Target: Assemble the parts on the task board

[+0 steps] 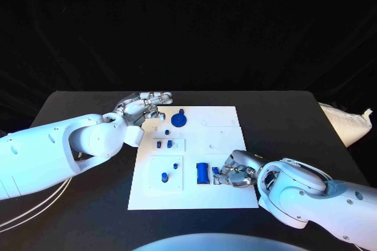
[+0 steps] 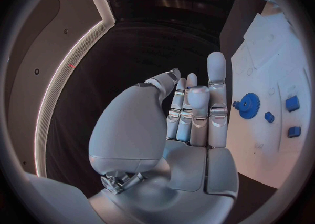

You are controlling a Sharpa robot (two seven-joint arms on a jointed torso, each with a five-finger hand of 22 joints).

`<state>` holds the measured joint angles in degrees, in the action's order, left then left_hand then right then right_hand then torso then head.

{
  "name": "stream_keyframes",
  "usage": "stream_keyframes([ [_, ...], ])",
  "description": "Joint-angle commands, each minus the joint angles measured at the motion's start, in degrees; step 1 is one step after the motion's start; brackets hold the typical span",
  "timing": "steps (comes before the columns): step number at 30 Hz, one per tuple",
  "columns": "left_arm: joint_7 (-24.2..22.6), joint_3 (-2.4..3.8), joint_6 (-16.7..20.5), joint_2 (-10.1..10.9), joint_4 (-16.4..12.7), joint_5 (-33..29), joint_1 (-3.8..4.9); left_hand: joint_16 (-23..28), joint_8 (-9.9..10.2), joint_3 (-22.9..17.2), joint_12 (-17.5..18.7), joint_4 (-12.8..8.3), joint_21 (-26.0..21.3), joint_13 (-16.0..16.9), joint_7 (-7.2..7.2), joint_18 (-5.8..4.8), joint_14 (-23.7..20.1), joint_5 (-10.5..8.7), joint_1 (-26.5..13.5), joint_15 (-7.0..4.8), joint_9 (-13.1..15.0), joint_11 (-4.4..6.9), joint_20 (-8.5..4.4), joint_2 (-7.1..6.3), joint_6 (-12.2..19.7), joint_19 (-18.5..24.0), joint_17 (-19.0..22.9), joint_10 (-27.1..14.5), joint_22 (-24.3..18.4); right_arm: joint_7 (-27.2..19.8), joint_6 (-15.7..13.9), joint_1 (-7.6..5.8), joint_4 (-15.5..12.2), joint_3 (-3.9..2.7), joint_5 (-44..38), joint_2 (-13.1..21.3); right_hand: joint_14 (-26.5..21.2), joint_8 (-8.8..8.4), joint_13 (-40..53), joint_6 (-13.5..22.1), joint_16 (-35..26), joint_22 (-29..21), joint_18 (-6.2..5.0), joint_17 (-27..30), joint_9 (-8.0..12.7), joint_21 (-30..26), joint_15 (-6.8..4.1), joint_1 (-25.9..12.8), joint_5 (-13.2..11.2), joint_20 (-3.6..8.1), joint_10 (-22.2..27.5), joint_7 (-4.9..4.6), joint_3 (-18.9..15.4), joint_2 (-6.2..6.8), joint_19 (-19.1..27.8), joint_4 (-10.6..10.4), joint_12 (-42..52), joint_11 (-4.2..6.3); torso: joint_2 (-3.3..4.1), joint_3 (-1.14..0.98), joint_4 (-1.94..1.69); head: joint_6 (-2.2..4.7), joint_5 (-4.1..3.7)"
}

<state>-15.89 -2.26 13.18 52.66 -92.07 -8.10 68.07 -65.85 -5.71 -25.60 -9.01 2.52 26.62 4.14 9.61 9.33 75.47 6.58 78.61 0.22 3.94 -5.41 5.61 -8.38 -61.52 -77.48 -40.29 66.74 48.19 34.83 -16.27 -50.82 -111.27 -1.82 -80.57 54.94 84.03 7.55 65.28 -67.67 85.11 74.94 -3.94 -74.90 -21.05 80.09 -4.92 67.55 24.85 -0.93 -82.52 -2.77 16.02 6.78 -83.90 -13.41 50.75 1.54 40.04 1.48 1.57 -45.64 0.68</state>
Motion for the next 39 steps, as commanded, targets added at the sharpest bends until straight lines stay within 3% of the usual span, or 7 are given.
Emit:
stream_keyframes([
  [1, 0.0, 0.03, -1.2, -0.1, -0.2, 0.0, 0.03, -0.2, -0.4, 0.2, -0.3, 0.1, -0.4, -0.1, 0.03, 0.99, -0.4, -0.16, -0.1, 0.09, 0.0, 0.02, 0.1, 0.52, 0.4, 0.2, 0.1, -0.6, -0.1, 0.5, 1.5, 0.18, 0.1, 0.16, 0.1, -0.2, 4.4, -0.3, 0.0, -0.4, 0.2, 0.3, 0.56, -6.7, -0.1, 0.3, -0.42, -0.9, 0.3, 0.17, -0.3, -0.12, -0.7, -0.13, -0.5, -0.2, -0.2, 0.06, -0.01, 0.01, -0.03, 0.07, 0.03],
  [10, 0.1, 0.03, -1.3, -0.1, -0.2, 0.0, 0.03, -0.2, -0.4, 0.3, -0.4, 0.1, -0.4, -0.1, 0.05, 0.99, -0.4, -0.17, -0.2, 0.1, 0.0, 0.0, 0.1, 0.5, 0.5, 0.2, 0.1, -0.6, -0.1, 0.2, -0.2, 0.18, -0.2, 0.16, -0.2, -0.5, 4.5, -0.28, 0.0, -1.0, 0.5, 0.8, 0.67, -7.2, -0.5, 0.6, -0.48, -4.5, 0.2, 0.19, -0.7, 0.06, -5.5, -0.51, -0.7, -2.9, -0.2, 0.17, 0.05, -0.02, 0.05, 0.09, -0.01],
  [18, 0.1, 0.02, -1.3, 0.0, -0.2, 0.0, 0.03, -0.2, -0.4, 0.3, -0.4, 0.1, -0.4, -0.1, 0.05, 0.99, -0.4, -0.17, -0.2, 0.1, 0.0, 0.0, 0.1, 0.5, 0.5, 0.2, 0.1, -0.6, -0.1, -0.1, -1.5, 0.18, -0.5, 0.16, 0.2, -0.3, 4.6, -0.52, 0.2, -1.3, 0.7, 1.0, 0.69, -7.5, -1.0, 0.7, -0.69, -9.5, -6.9, 0.36, -1.0, 0.38, -12.1, -2.09, -0.8, -3.3, -0.1, 0.34, -0.01, -0.05, 0.04, 0.18, 0.03],
  [24, 0.1, 0.01, -1.4, 0.0, -0.1, 0.0, 0.03, -0.2, -0.4, 0.3, -0.4, 0.1, -0.4, -0.1, 0.06, 0.98, -0.5, -0.17, -0.2, 0.11, 0.0, -0.01, 0.11, 0.5, 0.5, 0.2, 0.2, -0.6, -0.1, -0.3, -1.5, 0.18, -0.8, 0.15, 0.1, 0.1, 4.5, -0.51, 1.5, -1.6, 0.6, 1.0, 0.69, -7.5, -1.3, 0.7, -0.7, -10.2, -8.4, 0.36, -1.4, 0.41, -14.1, -2.25, -0.8, -3.3, 1.9, 0.41, -0.04, -0.06, 0.04, 0.28, 0.07],
  [28, 0.1, 0.0, -1.4, 0.0, -0.1, 0.0, 0.03, -0.2, -0.4, 0.3, -0.4, 0.1, -0.4, -0.1, 0.06, 0.98, -0.5, -0.17, -0.2, 0.11, 0.0, -0.01, 0.11, 0.5, 0.5, 0.2, 0.2, -0.6, -0.1, -0.4, -1.3, 0.18, -1.0, 0.15, 0.0, 0.6, 4.5, -0.54, 1.7, -1.7, 0.6, 1.0, 0.68, -7.4, -1.5, 0.7, -0.73, -8.3, -9.5, 0.41, -1.3, 0.47, -15.0, -2.21, -0.7, -2.8, 2.0, 0.44, -0.02, -0.08, 0.07, 0.3, 0.08],
  [36, 0.1, -0.03, -1.4, 0.1, -0.1, 0.0, 0.03, -0.2, -0.4, 0.3, -0.4, 0.1, -0.4, -0.1, 0.06, 0.98, -0.5, -0.17, -0.2, 0.11, 0.0, -0.01, 0.11, 0.5, 0.5, 0.2, 0.2, -0.6, -0.1, -0.9, -0.6, 0.19, -1.4, 0.14, -0.8, 2.0, 4.5, -0.94, 1.9, -1.5, 0.4, 0.8, 0.62, -7.2, -1.9, 0.4, -0.64, 0.8, -16.9, 0.39, -0.9, 0.26, -17.4, -1.79, -0.6, 0.7, 1.5, 0.32, 0.04, -0.06, 0.1, 0.24, 0.14],
  [39, 0.1, -0.04, -1.4, 0.1, -0.1, 0.0, 0.03, -0.2, -0.4, 0.3, -0.4, 0.1, -0.4, -0.1, 0.06, 0.98, -0.5, -0.17, -0.2, 0.11, 0.0, -0.01, 0.11, 0.5, 0.5, 0.2, 0.2, -0.6, -0.1, -0.9, -0.4, 0.2, -1.3, 0.14, -1.1, 2.1, 4.5, -1.01, 2.0, -1.6, 0.4, 0.8, 0.64, -7.3, -1.9, 0.5, -0.62, 2.2, -18.0, 0.36, -0.9, 0.24, -17.8, -2.09, -0.6, 1.3, 1.6, 0.3, 0.04, -0.05, 0.07, 0.24, 0.04],
])
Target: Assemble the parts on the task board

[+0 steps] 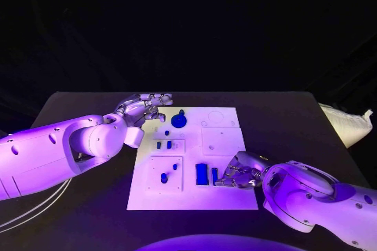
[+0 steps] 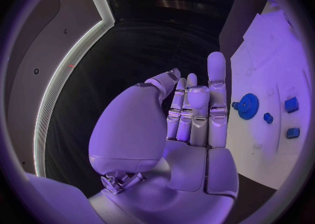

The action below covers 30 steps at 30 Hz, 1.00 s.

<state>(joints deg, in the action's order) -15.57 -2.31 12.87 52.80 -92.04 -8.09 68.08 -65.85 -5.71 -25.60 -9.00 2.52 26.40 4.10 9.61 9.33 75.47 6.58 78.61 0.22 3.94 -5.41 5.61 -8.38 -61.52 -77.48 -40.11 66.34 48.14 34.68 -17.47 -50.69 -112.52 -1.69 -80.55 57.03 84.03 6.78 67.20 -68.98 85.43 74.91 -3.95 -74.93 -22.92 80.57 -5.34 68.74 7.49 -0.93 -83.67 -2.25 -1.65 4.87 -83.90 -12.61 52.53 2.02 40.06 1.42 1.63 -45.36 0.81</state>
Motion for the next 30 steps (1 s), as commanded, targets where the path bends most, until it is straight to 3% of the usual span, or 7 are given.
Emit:
stream_keyframes([
  [1, -0.2, 0.01, -1.1, 0.0, -0.1, 0.0, 0.03, -0.2, -0.4, 0.3, -0.4, 0.1, -0.2, -0.1, 0.06, 0.98, -0.5, -0.17, -0.2, 0.11, 0.0, -0.01, 0.11, 0.5, 0.5, 0.2, 0.1, -0.2, -0.1, -0.8, 0.8, 0.08, 0.1, 0.01, -1.2, 0.0, 4.5, -0.23, 0.1, -0.2, 0.1, 0.9, 0.65, -7.2, -0.1, 0.0, -0.2, 1.0, -0.7, 0.37, 0.2, -0.29, -0.2, -0.19, -0.6, 0.5, -0.2, -0.18, 0.03, 0.02, 0.01, -0.05, -0.09],
  [7, -0.2, 0.01, -1.1, -0.1, -0.1, 0.0, 0.03, -0.2, -0.4, 0.3, -0.4, 0.1, -0.2, -0.1, 0.06, 0.98, -0.5, -0.17, -0.2, 0.11, 0.0, -0.01, 0.11, 0.5, 0.5, 0.2, 0.1, -0.2, -0.1, -0.7, 0.7, 0.08, 2.2, 0.02, -1.1, -1.1, 4.5, -0.23, 0.5, -0.4, 0.2, 1.1, 0.69, -7.5, -0.2, 0.1, -0.2, 1.3, -0.9, 0.35, 0.1, -0.28, -0.6, -1.56, -0.7, 0.1, 0.3, -0.17, -0.01, 0.06, -0.02, 0.01, -0.36],
  [13, -0.2, 0.01, -1.1, -0.2, -0.1, 0.0, 0.03, -0.2, -0.4, 0.3, -0.4, 0.1, -0.2, -0.1, 0.06, 0.98, -0.5, -0.17, -0.2, 0.11, 0.0, -0.01, 0.11, 0.5, 0.5, 0.2, 0.1, -0.2, -0.1, -0.6, 0.8, 0.28, 3.9, 0.06, -0.6, -2.7, 4.6, -0.25, 0.9, -0.6, 0.3, 1.1, 0.7, -7.5, -0.3, 0.2, -0.23, 1.0, 0.1, 0.36, -0.1, -0.22, -1.4, -2.6, -0.7, -0.6, 0.8, -0.13, 0.05, -0.05, -0.14, -0.03, -0.41],
  [23, -0.2, -0.01, -1.1, -0.2, 0.0, 0.0, 0.02, -0.2, -0.4, 0.3, -0.4, 0.1, -0.2, -0.1, 0.06, 0.98, -0.5, -0.17, -0.2, 0.11, 0.0, -0.01, 0.11, 0.5, 0.5, 0.2, 0.1, -0.2, -0.1, -1.3, -1.0, 0.38, 2.3, 0.04, -0.1, -1.4, 4.5, -0.44, 0.9, -0.5, 0.1, 1.0, 0.66, -7.3, -0.4, 0.1, -0.22, 0.1, 1.9, 0.36, 0.1, -0.22, -4.1, -1.98, -0.6, -1.9, 0.4, -0.15, -0.05, 0.01, 0.0, 0.03, -0.23],
  [27, -0.3, -0.06, -1.1, -0.2, 0.2, 0.0, 0.01, -0.1, -0.4, 0.4, -0.4, 0.1, -0.2, -0.1, 0.07, 0.98, -0.5, -0.16, -0.2, 0.13, 0.0, -0.02, 0.12, 0.55, 0.5, 0.3, 0.2, -0.3, -0.1, -5.6, -5.2, -0.18, 1.5, -0.13, 4.7, 0.3, 4.1, -1.41, -0.7, 1.1, -1.0, -0.9, 0.26, -5.4, -0.1, -1.3, 0.1, -0.1, 2.1, 0.17, 1.2, -0.78, -5.8, -1.28, 0.2, -2.9, -2.7, -0.6, -0.21, 0.12, 0.02, 0.22, -0.4],
  [30, -0.5, -0.12, -1.0, -0.3, 0.6, 0.0, -0.01, 0.0, -0.4, 0.4, -0.5, 0.1, -0.2, -0.1, 0.08, 0.98, -0.6, -0.17, -0.2, 0.14, 0.0, -0.03, 0.12, 0.54, 0.6, 0.3, 0.4, -0.3, -0.1, -13.1, -8.6, -1.8, 2.4, -0.23, 13.6, 1.2, 3.6, -2.56, -3.0, 3.2, -2.5, -3.2, -0.23, -3.2, 0.3, -3.0, 0.7, 1.2, 2.8, -0.31, 2.8, -1.62, -6.4, -1.35, 1.3, -3.1, -6.8, -1.33, -0.36, 0.16, 0.01, 0.6, -0.58],
])
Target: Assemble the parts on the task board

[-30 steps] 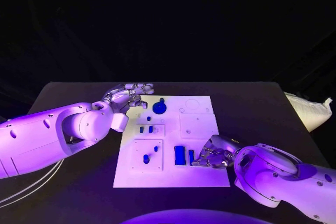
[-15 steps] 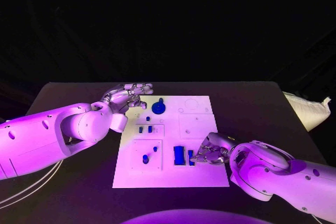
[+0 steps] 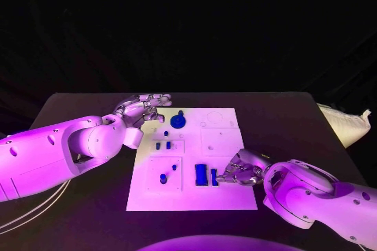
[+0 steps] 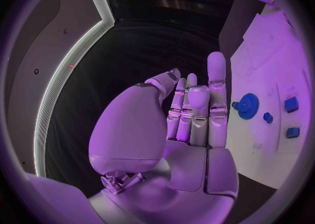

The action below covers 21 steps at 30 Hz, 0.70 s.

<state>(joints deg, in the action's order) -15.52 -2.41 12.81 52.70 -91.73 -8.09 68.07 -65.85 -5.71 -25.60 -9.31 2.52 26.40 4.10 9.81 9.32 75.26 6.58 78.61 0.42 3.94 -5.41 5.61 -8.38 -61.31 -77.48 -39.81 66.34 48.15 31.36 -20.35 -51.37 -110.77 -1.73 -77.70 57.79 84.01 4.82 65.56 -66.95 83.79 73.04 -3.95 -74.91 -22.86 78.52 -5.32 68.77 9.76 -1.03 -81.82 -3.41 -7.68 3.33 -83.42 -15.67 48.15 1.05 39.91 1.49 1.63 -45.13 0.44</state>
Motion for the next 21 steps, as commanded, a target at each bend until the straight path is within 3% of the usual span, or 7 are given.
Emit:
stream_keyframes([
  [1, -0.7, -0.06, -0.8, -0.2, 0.5, 0.0, -0.01, 0.0, -0.4, 0.5, -0.2, 0.1, -0.3, -0.1, -0.11, 0.97, -0.5, -0.18, -0.3, -0.05, 0.0, -0.05, 0.14, 0.52, 0.4, 0.3, 0.3, -0.4, -0.1, -13.0, -6.5, -1.8, 1.4, -0.2, 14.6, 0.6, 3.5, -0.86, -2.0, 1.7, -1.1, -1.7, -0.32, -2.9, 0.4, -1.3, 0.84, 1.9, 0.8, -0.36, 1.5, -0.71, -0.4, -0.06, 1.0, 0.2, -3.5, -0.56, -0.4, 0.13, 0.06, 0.62, -0.35],
  [5, -1.5, -0.17, -0.3, -0.7, 1.5, -0.8, -0.06, 1.8, -0.5, 1.1, -0.4, 0.3, -0.8, -0.1, -0.07, 0.94, -2.3, -0.18, -0.7, 0.15, 0.0, -0.09, 0.26, 0.39, 0.5, 1.1, 3.4, -0.5, -0.4, -26.1, -8.6, -4.36, 5.8, -0.22, 31.2, 0.1, 1.1, -1.13, -11.7, 4.9, -7.5, -10.6, -2.22, 5.7, 1.6, -8.4, 1.78, 7.7, 1.9, -1.09, 7.8, -1.98, 0.6, -1.76, 5.2, 3.0, -19.8, -1.64, -1.1, 0.45, 0.16, 1.55, -0.57],
  [8, -2.6, -0.31, 0.4, -1.5, 3.1, -1.8, -0.15, 8.1, -0.7, 2.5, -1.0, 0.5, -3.4, -0.1, -0.12, 0.89, -8.6, -0.21, -1.3, 0.46, 0.0, -0.24, 0.68, 0.08, 0.5, 5.0, 11.5, -0.6, -1.7, -35.2, -7.6, -6.14, 10.8, -0.22, 44.6, -1.3, -6.4, -1.3, -17.5, 8.2, -24.6, -30.6, -6.01, 25.6, 2.9, -25.7, 2.79, 15.2, 1.8, -1.86, 14.3, -3.56, 3.7, -4.33, 15.5, 6.3, -27.4, -2.93, -1.91, 0.78, 0.24, 2.42, -0.82],
  [10, -3.4, -0.39, 0.9, -2.2, 4.4, -2.2, -0.23, 13.2, -0.7, 3.2, -1.0, 0.6, -6.4, -0.2, -0.16, 0.8, -12.8, -0.16, -1.3, 0.93, -0.1, -0.42, 1.12, 0.07, 0.8, 9.3, 14.0, -0.8, -3.4, -39.8, -6.1, -7.26, 14.7, -0.22, 51.9, -2.9, -15.4, -1.28, -26.1, 9.4, -40.5, -37.7, -6.39, 38.9, 4.4, -35.4, 5.06, 19.5, 0.4, -3.61, 17.6, -5.56, 5.9, -4.59, 21.6, 7.8, -35.2, -4.85, -2.68, 0.97, 0.28, 2.82, -0.85],
  [14, -4.9, -0.47, 1.7, -3.4, 6.9, -3.3, -0.46, 26.9, -0.3, 4.0, -0.1, 1.0, -13.7, -0.5, 0.46, 0.51, -18.0, -0.17, -1.0, 2.59, -0.2, -1.22, 2.66, 0.22, 1.6, 18.4, 21.0, -1.0, -8.2, -45.8, -3.5, -8.57, 21.1, -0.24, 60.7, -5.8, -23.2, -1.36, -36.0, 10.6, -53.0, -43.6, -5.98, 46.4, 6.7, -45.1, 7.7, 22.0, -0.4, -5.92, 18.3, -6.17, 8.2, -4.17, 28.5, 8.1, -41.5, -6.65, -3.43, 1.09, 0.48, 3.95, -0.65],
  [16, -6.0, -0.49, 2.4, -4.2, 8.3, -4.0, -0.62, 35.6, 0.2, 4.1, 1.4, 1.3, -19.9, -0.5, 0.19, -0.6, -21.8, -0.13, -0.8, 5.32, -0.2, -2.04, 4.85, 0.27, 1.9, 26.2, 25.0, -1.7, -12.6, -48.8, -1.9, -9.04, 25.1, -0.39, 63.8, -7.7, -24.8, -1.19, -44.0, 10.9, -62.6, -47.7, -6.01, 53.8, 8.9, -51.3, 9.76, 21.9, -1.2, -7.83, 17.1, -5.98, 9.9, -3.88, 30.6, 7.3, -44.7, -8.5, -3.7, 1.07, 0.51, 4.53, -0.73],
  [21, -8.5, -0.47, 4.5, -6.4, 11.8, -5.1, -1.21, 46.4, 1.4, 5.1, 4.5, 1.1, -22.8, -0.5, 0.51, 0.63, -23.1, -0.14, 0.3, 7.5, -0.2, -3.29, 8.54, 0.67, 2.2, 33.8, 30.6, -3.3, -19.6, -53.5, 1.5, -9.63, 34.8, -1.04, 67.2, -13.0, -21.7, -1.05, -53.8, 10.7, -71.0, -52.3, -6.38, 61.1, 12.1, -56.6, 9.97, 21.6, -1.4, -9.62, 17.5, -6.47, 12.1, -2.64, 28.2, 8.0, -44.8, -8.31, -4.65, 0.89, 0.76, 5.56, -0.56],
])
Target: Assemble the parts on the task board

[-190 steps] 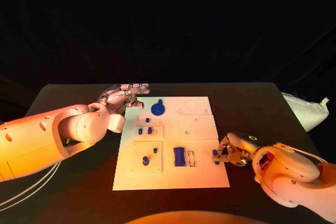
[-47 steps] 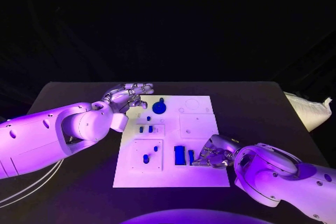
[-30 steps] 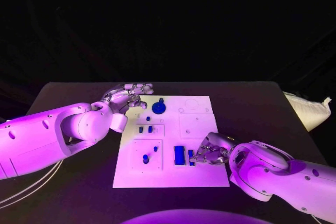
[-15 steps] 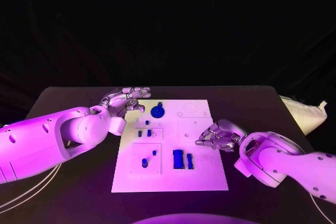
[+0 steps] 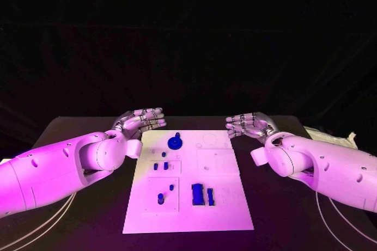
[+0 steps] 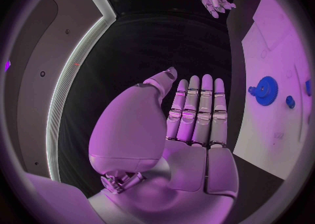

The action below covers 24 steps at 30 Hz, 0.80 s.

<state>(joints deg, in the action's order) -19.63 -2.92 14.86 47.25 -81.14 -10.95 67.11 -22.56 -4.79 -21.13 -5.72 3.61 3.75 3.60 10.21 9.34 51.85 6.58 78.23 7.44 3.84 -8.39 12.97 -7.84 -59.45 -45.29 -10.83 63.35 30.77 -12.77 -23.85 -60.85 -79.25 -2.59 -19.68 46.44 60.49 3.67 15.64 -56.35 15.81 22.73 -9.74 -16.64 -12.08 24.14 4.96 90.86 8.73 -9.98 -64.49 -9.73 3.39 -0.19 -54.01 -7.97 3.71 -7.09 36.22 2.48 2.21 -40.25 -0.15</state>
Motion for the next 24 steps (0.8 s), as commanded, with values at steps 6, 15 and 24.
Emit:
stream_keyframes([
  [6, -5.9, 0.17, 3.4, -3.1, 4.0, -2.5, -0.77, 8.4, 1.0, 1.3, 2.0, -0.4, 0.0, -0.1, 0.29, 1.36, 2.6, -0.03, 1.6, 0.83, -0.1, -0.49, 2.35, 0.86, 0.2, 2.4, 4.3, -0.5, -6.3, -11.1, 6.8, -0.3, 8.1, -0.48, 10.4, -4.5, 6.6, -0.1, -10.6, -0.4, -7.9, -7.3, -0.65, 8.2, 4.3, -7.1, -0.51, -2.1, -0.1, 0.11, -1.0, -0.63, 3.3, 1.92, -7.6, 1.6, -0.1, -0.03, -1.43, -0.23, 0.08, 1.64, 0.29],
  [15, -3.6, 0.47, 5.6, -2.8, 2.0, 0.4, -1.57, 15.0, 4.8, 10.4, 5.7, -3.6, -3.7, -3.6, -4.5, -3.11, -22.3, -6.58, -35.0, -2.96, -3.8, 3.54, -4.68, 7.84, 27.3, 22.0, 10.8, -29.3, -17.6, -8.2, -0.7, -0.13, 4.7, 0.03, 8.9, -3.8, -23.9, -3.67, -15.6, 25.5, -11.7, -14.6, 3.88, 12.3, 8.0, -15.1, -4.96, -42.8, -4.0, 4.65, 28.9, 4.1, -3.4, 0.19, 20.3, 8.0, -3.7, 7.09, -2.69, -1.07, -0.84, 3.16, 0.18],
  [24, -7.3, 1.87, 19.0, -2.7, -4.1, 6.4, -4.62, 17.4, 4.8, 13.8, 5.7, -3.6, -3.7, -3.6, -10.21, -4.35, -31.7, -6.58, -48.8, -7.44, -3.8, 8.39, -7.34, 7.84, 37.6, 29.5, 10.8, -40.2, -21.8, -13.9, -13.4, 0.4, -5.3, 1.69, 15.9, -2.5, -35.7, -3.67, -15.6, 35.4, -15.8, -17.2, 5.12, 16.6, 12.1, -18.0, -4.96, -58.2, -8.7, 9.98, 40.3, 9.73, -3.4, 0.19, 31.1, 8.0, -3.7, 7.09, -5.04, -2.48, -2.21, 5.87, 0.15],
])
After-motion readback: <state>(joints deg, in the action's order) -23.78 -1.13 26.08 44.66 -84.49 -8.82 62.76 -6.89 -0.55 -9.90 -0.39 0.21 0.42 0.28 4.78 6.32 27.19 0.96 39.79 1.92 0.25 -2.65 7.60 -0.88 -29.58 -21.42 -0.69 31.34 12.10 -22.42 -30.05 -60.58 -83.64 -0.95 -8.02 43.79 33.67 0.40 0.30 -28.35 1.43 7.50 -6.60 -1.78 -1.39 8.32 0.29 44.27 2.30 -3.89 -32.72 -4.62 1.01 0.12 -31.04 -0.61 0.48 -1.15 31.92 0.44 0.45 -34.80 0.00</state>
